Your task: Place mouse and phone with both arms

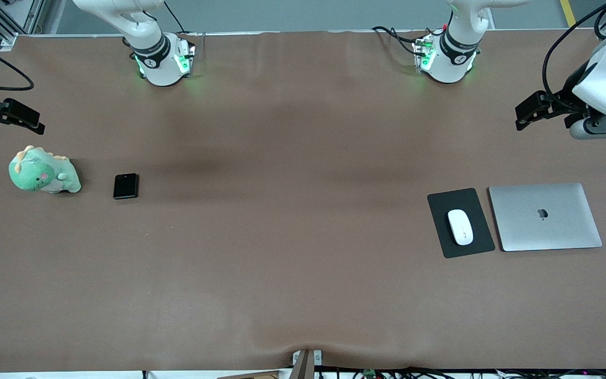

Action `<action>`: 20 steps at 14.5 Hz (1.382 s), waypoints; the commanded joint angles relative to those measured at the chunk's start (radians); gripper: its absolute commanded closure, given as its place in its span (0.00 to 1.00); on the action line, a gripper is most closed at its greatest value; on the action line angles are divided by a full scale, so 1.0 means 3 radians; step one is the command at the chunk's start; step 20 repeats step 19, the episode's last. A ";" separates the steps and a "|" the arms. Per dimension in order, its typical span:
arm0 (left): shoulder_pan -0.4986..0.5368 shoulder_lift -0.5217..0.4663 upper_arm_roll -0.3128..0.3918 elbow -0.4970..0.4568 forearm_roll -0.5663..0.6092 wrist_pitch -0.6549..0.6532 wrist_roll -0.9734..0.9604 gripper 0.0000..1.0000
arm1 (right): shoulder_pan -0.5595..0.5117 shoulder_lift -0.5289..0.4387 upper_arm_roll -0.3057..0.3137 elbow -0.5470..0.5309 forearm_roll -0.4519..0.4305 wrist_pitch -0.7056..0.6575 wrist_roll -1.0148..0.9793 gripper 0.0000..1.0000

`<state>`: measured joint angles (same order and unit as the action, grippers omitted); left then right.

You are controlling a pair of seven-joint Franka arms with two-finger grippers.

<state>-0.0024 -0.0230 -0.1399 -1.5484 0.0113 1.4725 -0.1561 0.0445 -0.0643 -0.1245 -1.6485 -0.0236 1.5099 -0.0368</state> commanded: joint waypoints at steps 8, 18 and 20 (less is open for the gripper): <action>0.0064 -0.0077 0.0001 -0.0049 -0.0079 0.0026 0.0096 0.00 | -0.0138 -0.0062 0.0011 -0.0063 -0.0008 0.0055 -0.0210 0.00; 0.0054 -0.0015 0.0001 0.0048 -0.0043 0.0026 0.0081 0.00 | -0.0128 -0.0046 0.0016 -0.0063 -0.0003 0.0060 -0.0200 0.00; 0.0059 -0.0020 0.0001 0.0048 -0.0048 0.0021 0.0091 0.00 | -0.0133 -0.0046 0.0016 -0.0073 -0.0003 0.0060 -0.0205 0.00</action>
